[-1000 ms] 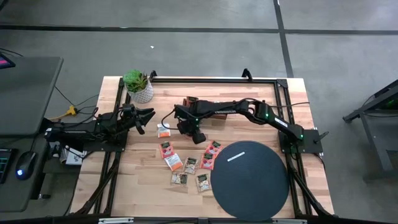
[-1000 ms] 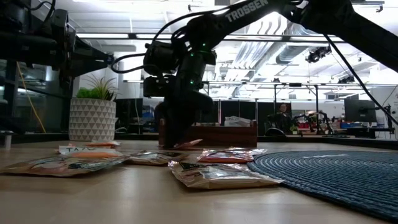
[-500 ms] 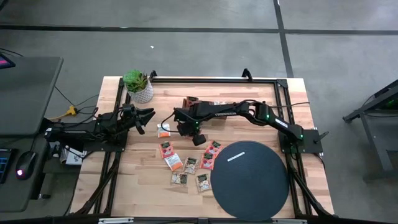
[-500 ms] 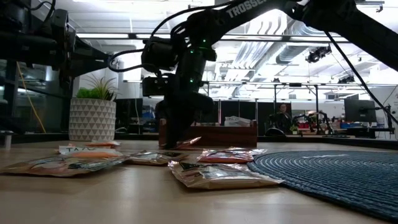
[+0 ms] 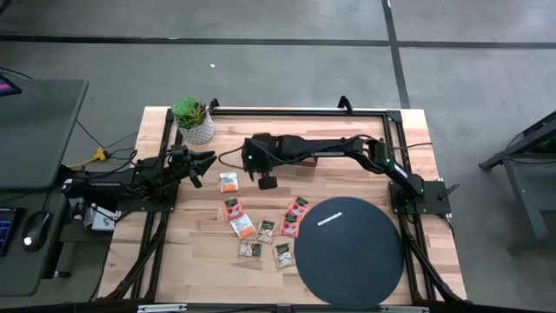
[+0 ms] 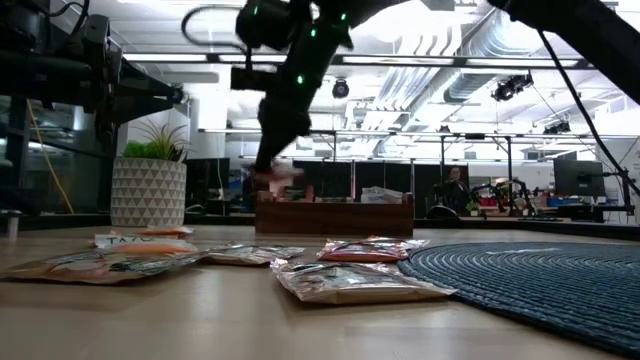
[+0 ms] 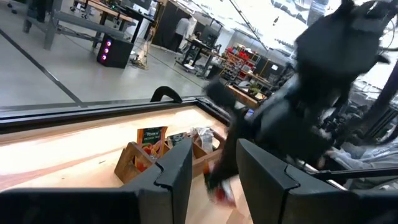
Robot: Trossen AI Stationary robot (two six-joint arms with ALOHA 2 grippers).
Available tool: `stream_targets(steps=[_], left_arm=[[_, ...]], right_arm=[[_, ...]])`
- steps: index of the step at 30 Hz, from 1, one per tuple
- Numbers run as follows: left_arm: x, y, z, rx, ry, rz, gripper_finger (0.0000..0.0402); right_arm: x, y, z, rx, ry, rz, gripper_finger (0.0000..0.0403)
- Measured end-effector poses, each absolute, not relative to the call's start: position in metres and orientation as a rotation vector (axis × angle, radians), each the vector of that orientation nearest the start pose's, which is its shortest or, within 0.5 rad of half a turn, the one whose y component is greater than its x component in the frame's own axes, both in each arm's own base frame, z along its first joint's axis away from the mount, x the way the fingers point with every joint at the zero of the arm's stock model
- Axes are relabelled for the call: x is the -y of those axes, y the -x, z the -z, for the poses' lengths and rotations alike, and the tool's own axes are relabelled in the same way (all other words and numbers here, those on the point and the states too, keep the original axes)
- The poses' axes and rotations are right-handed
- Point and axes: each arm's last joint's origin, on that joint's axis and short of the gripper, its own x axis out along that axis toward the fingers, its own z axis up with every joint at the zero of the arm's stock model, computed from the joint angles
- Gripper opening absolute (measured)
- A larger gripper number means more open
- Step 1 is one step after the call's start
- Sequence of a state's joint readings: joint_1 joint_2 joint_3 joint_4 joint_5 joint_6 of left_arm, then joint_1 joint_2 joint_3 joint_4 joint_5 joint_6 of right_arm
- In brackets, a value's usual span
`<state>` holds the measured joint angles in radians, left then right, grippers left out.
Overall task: Pick & Place Tea
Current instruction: Put the red orange tea sachet into the left section of the wooden organizer
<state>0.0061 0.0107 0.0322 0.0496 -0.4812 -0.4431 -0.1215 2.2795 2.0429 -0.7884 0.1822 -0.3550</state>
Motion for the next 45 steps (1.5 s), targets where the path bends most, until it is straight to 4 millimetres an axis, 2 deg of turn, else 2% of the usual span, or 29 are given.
stream_targets(steps=[3,9,15,19,33,39,45], left_arm=[[-0.014,-0.093,-0.178,0.177,0.451,-0.463,0.0123],[-0.014,-0.093,-0.178,0.177,0.451,-0.463,0.0123],[-0.014,-0.093,-0.178,0.176,0.451,-0.463,0.0123],[-0.014,-0.093,-0.178,0.176,0.451,-0.463,0.0123],[-0.014,-0.093,-0.178,0.176,0.451,-0.463,0.0123],[-0.014,-0.093,-0.178,0.176,0.451,-0.462,0.0123],[-0.014,-0.093,-0.178,0.177,0.451,-0.462,0.0123]], right_arm=[[0.070,-0.491,-0.233,-1.007,0.316,0.246,0.0000],[0.081,-0.493,-0.235,-0.942,0.267,0.491,0.0000],[0.088,-0.491,-0.223,-0.923,0.243,0.635,0.0000],[0.091,-0.485,-0.208,-0.936,0.199,0.739,0.0000],[0.098,-0.479,-0.173,-0.849,0.116,0.862,0.0000],[0.098,-0.478,-0.164,-0.818,0.111,0.871,0.0000],[0.101,-0.479,-0.165,-0.799,0.111,0.872,0.0000]])
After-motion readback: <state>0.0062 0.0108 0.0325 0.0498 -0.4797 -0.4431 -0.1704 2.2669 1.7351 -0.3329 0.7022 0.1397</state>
